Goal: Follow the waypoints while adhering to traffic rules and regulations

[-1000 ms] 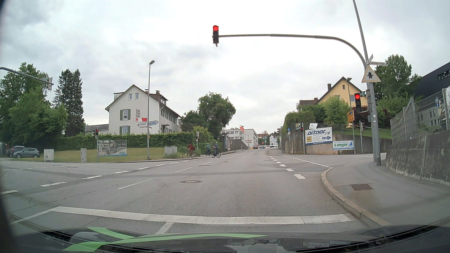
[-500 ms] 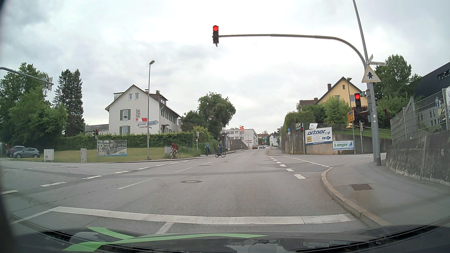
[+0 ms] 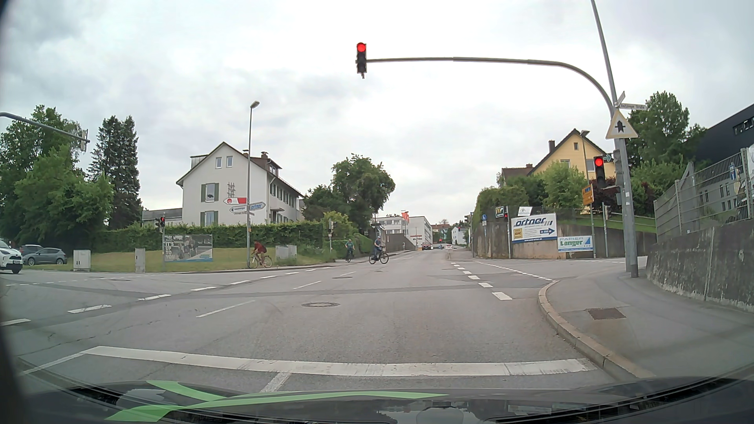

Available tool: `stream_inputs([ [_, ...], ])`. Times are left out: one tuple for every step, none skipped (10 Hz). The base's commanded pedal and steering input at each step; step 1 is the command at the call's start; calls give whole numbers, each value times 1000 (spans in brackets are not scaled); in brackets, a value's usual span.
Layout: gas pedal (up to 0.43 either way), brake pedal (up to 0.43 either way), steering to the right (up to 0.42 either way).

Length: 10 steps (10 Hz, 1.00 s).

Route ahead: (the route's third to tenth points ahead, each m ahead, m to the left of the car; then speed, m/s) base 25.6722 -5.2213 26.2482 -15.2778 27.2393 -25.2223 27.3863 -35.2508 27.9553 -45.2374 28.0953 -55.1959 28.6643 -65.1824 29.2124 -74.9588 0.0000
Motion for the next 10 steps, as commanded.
stream_inputs([
  [47,0,16],
  [47,0,17],
  [59,0,20],
  [67,0,22],
  [67,0,25],
  [67,0,27],
  [67,0,30],
  [67,0,35],
  [79,0,37],
  [87,0,38],
])
